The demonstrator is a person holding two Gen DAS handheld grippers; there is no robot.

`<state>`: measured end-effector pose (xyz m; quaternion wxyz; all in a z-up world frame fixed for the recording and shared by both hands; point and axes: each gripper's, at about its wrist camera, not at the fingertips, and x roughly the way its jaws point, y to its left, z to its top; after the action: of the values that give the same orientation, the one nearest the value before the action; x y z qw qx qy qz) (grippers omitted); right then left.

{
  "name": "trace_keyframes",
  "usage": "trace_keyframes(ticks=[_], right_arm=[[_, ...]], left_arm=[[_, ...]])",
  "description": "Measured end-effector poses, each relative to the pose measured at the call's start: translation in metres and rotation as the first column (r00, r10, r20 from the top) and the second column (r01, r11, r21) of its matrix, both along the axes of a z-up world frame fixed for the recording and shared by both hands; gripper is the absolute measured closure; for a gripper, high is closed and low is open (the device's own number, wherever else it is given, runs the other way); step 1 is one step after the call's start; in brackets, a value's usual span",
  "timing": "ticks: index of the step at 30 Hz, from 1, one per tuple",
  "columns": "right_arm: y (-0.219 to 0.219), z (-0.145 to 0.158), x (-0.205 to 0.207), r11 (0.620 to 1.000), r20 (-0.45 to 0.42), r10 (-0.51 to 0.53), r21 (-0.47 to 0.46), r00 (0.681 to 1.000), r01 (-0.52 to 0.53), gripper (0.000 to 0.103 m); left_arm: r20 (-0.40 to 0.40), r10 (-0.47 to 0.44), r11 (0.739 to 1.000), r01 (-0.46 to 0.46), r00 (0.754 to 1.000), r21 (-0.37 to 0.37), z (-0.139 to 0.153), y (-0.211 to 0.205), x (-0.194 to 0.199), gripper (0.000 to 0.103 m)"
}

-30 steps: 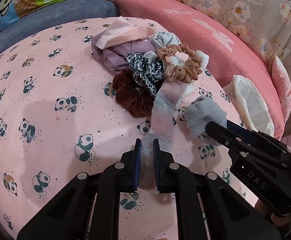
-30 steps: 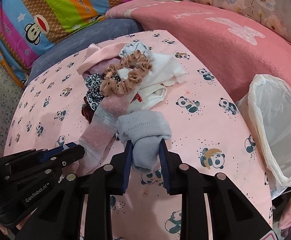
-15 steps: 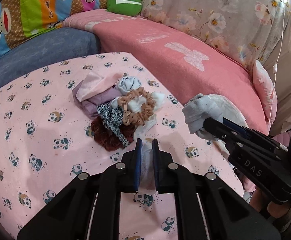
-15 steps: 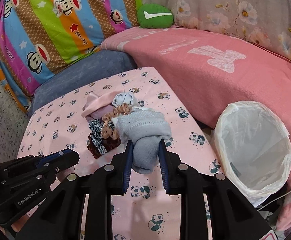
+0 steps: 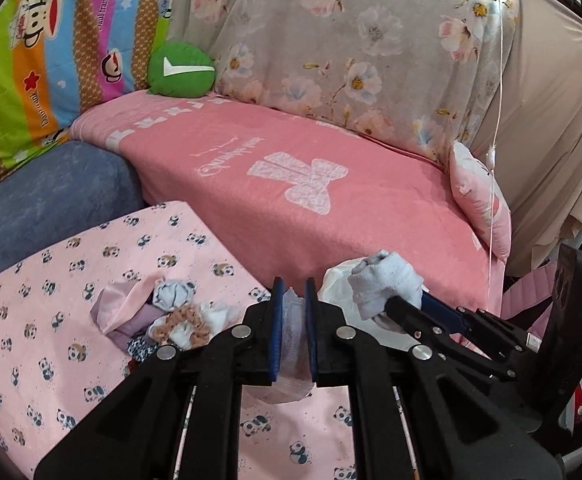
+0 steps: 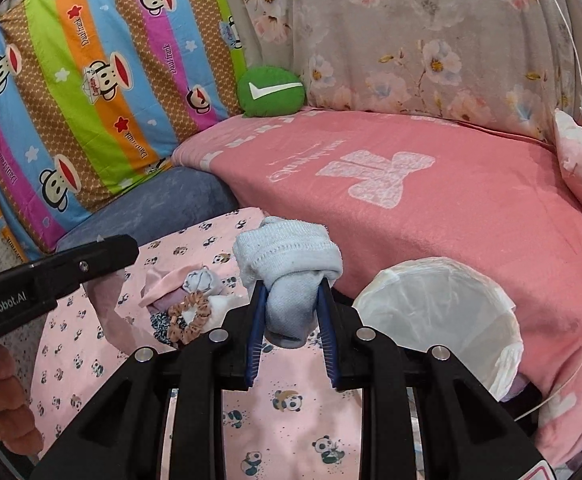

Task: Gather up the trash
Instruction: 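Carry the strip and grey sock with both tools over the bin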

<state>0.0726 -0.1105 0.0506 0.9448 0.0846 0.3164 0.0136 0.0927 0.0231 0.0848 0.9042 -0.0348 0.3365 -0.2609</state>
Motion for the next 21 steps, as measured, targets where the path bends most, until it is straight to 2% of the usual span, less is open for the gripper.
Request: trace_keyframes(ticks=[10,21], right_arm=[[-0.065,0.008,-0.009,0.992,0.022,-0.124,0.006,0.992,0.124,0.078],[-0.121,-0.006,-0.013,0.976,-0.003,-0.217,0.017,0.976,0.217,0.078]], left_arm=[[0.059,-0.125,0.992,0.124,0.99,0.017,0.027,-0.077,0.01,0.093],[0.027,-0.25,0.968,0.25,0.968,0.017,0.017,-0.145,0.018,0.093]])
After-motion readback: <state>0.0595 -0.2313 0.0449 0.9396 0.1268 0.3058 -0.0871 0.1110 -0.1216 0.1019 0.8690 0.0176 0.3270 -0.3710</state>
